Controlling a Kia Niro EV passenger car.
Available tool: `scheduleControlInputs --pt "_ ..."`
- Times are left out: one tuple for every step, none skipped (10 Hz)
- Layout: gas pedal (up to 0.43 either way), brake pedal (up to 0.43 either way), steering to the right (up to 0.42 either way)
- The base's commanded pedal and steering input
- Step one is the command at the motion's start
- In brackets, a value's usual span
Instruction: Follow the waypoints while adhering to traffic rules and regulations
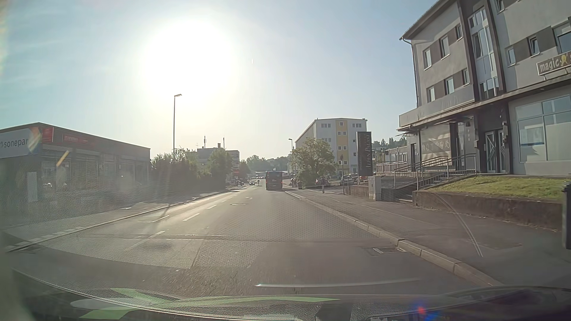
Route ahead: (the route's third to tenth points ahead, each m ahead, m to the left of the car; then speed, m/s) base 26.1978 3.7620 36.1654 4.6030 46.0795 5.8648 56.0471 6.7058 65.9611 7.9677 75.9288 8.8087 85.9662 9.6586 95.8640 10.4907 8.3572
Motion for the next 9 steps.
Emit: scheduleControlInputs --pt "0.039 0.000 -0.018" --pt "0.039 0.000 -0.023" --pt "0.039 0.000 -0.030" --pt "0.039 0.000 -0.037" --pt "0.028 0.000 -0.041" --pt "0.020 0.000 -0.043" --pt "0.020 0.000 -0.043" --pt "0.020 0.000 -0.043" --pt "0.020 0.000 -0.040"
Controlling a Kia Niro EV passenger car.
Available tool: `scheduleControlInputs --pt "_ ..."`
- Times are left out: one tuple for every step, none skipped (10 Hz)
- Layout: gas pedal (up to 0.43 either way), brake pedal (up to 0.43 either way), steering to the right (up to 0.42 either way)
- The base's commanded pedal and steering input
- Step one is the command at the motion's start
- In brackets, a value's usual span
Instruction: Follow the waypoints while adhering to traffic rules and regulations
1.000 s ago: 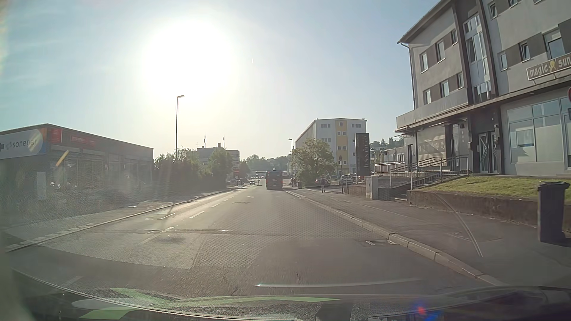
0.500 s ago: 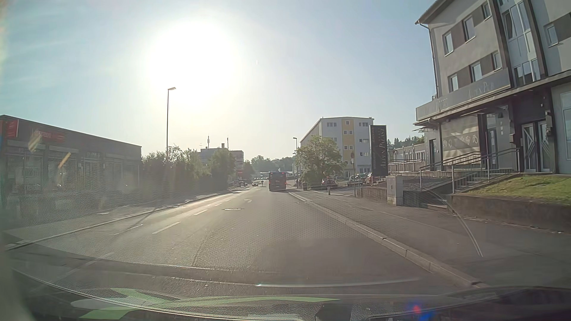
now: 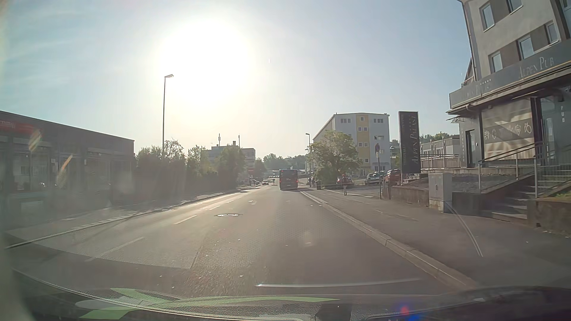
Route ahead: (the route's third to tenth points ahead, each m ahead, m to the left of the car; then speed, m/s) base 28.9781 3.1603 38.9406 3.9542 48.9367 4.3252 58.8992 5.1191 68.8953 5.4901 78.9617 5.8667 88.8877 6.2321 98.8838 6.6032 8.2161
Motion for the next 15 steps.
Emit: scheduleControlInputs --pt "0.020 0.000 -0.035" --pt "0.020 0.000 -0.030" --pt "0.000 0.000 -0.029" --pt "0.000 0.000 -0.029" --pt "0.000 0.000 -0.028" --pt "0.000 0.000 -0.025" --pt "0.000 0.073 -0.022" --pt "0.000 0.152 -0.018" --pt "0.000 0.177 -0.014" --pt "0.000 0.189 -0.011" --pt "0.000 0.195 -0.008" --pt "0.000 0.195 -0.008" --pt "0.000 0.189 -0.007" --pt "0.000 0.183 -0.008" --pt "0.000 0.177 -0.008"
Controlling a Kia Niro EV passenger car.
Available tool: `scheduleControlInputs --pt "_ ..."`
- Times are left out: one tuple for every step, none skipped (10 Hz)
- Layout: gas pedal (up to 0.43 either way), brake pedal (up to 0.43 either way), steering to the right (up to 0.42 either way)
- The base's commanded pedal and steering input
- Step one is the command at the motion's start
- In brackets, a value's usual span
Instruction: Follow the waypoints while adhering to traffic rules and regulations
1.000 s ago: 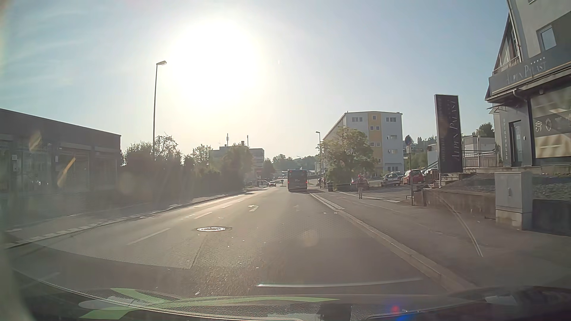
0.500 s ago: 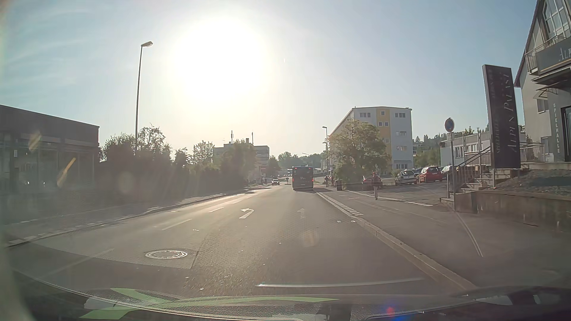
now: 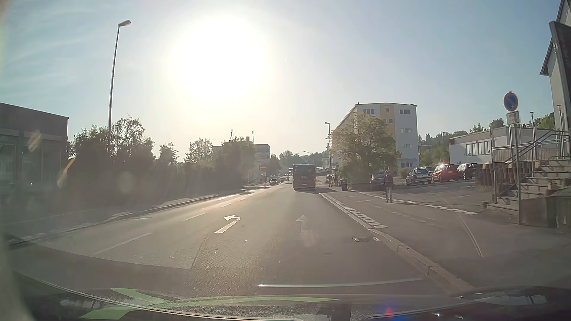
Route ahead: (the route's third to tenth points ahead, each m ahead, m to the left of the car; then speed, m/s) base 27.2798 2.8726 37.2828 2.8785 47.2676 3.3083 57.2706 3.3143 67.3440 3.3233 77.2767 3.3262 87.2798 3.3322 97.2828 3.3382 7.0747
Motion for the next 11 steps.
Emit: scheduleControlInputs --pt "0.000 0.165 -0.007" --pt "0.000 0.146 -0.008" --pt "0.000 0.134 -0.007" --pt "0.000 0.134 -0.007" --pt "0.000 0.134 -0.007" --pt "0.000 0.134 -0.007" --pt "0.000 0.122 -0.007" --pt "0.000 0.110 -0.007" --pt "0.000 0.104 -0.007" --pt "0.000 0.104 -0.006" --pt "0.000 0.110 -0.005"
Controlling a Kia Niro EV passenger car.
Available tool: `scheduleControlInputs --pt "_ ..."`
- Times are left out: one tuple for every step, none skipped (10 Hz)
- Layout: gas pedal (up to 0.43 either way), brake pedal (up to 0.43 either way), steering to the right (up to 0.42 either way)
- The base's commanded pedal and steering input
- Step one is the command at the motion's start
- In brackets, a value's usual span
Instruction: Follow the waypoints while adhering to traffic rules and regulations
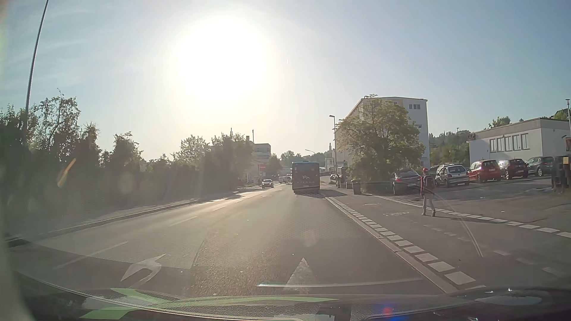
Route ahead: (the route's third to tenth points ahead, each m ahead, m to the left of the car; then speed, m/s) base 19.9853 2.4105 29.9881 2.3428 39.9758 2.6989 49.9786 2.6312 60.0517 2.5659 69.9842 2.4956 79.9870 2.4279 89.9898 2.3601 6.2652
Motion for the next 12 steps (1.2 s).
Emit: scheduleControlInputs --pt "0.000 0.134 -0.005" --pt "0.000 0.159 -0.005" --pt "0.000 0.165 -0.004" --pt "0.000 0.171 -0.005" --pt "0.000 0.171 -0.004" --pt "0.000 0.171 -0.005" --pt "0.000 0.177 -0.005" --pt "0.000 0.183 -0.004" --pt "0.000 0.195 -0.005" --pt "0.000 0.207 -0.004" --pt "0.000 0.220 -0.004" --pt "0.000 0.220 -0.004"
